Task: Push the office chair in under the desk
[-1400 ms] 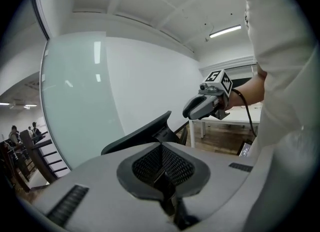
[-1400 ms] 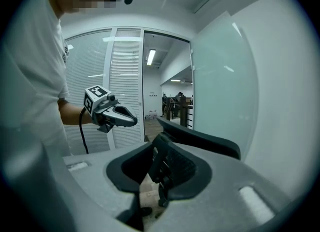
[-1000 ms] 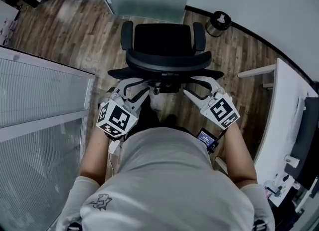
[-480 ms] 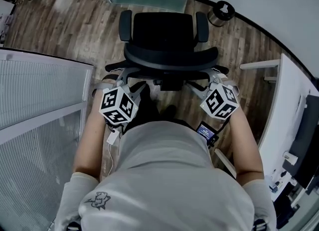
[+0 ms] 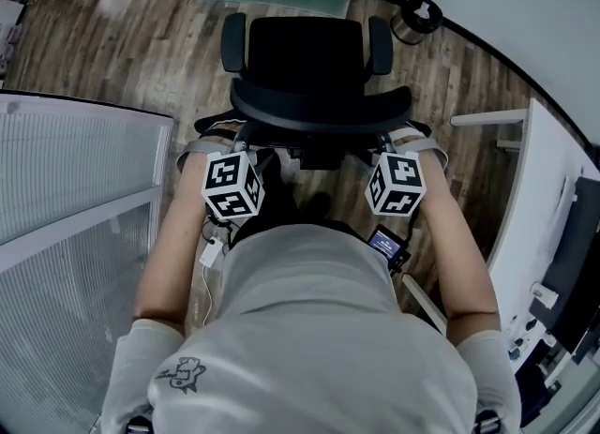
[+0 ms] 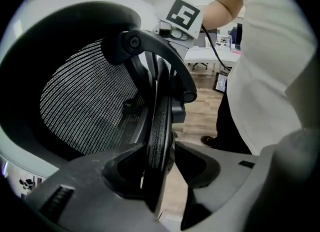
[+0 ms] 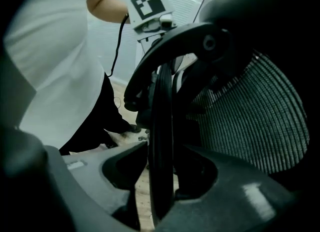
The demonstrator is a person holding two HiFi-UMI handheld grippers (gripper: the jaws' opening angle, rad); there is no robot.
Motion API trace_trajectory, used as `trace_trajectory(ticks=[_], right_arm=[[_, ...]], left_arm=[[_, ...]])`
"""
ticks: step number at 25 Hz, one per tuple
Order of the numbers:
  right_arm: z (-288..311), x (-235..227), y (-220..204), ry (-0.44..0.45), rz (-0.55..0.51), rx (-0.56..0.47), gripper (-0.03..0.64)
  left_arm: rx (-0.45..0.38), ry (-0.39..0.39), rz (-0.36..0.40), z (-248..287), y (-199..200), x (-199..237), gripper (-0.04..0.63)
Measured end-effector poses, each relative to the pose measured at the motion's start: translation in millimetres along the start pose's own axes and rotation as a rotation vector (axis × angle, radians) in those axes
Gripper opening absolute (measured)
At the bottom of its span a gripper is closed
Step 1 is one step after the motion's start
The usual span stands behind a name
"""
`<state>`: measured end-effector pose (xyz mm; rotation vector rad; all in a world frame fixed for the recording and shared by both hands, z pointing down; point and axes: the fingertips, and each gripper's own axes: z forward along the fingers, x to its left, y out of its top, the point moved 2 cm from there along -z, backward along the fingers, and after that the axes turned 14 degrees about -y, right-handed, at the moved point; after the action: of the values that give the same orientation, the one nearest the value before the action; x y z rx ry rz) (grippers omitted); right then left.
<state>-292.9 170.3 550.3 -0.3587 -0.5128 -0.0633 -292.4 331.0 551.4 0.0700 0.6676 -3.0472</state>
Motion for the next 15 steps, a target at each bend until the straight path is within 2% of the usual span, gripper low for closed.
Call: trace_trajectory(ticks=[1, 6, 15], right_arm=[[2.0, 1.9, -1.2, 0.002, -0.007, 0.003, 0.138], [3.0, 5.2, -1.6, 0.002, 0.021, -0.003, 0.109], [-1.4, 11.4, -7.5, -0.009, 0.036, 0.006, 0.101]], left_arm=[[0.009, 0.001, 0.007, 1.6, -0.9, -0.1, 0.172], [0.034, 0.003, 0.068, 5.9, -3.5, -0.9, 0.12], [0.02, 0.011, 0.084, 12.2, 2.2, -8.6, 0.11]])
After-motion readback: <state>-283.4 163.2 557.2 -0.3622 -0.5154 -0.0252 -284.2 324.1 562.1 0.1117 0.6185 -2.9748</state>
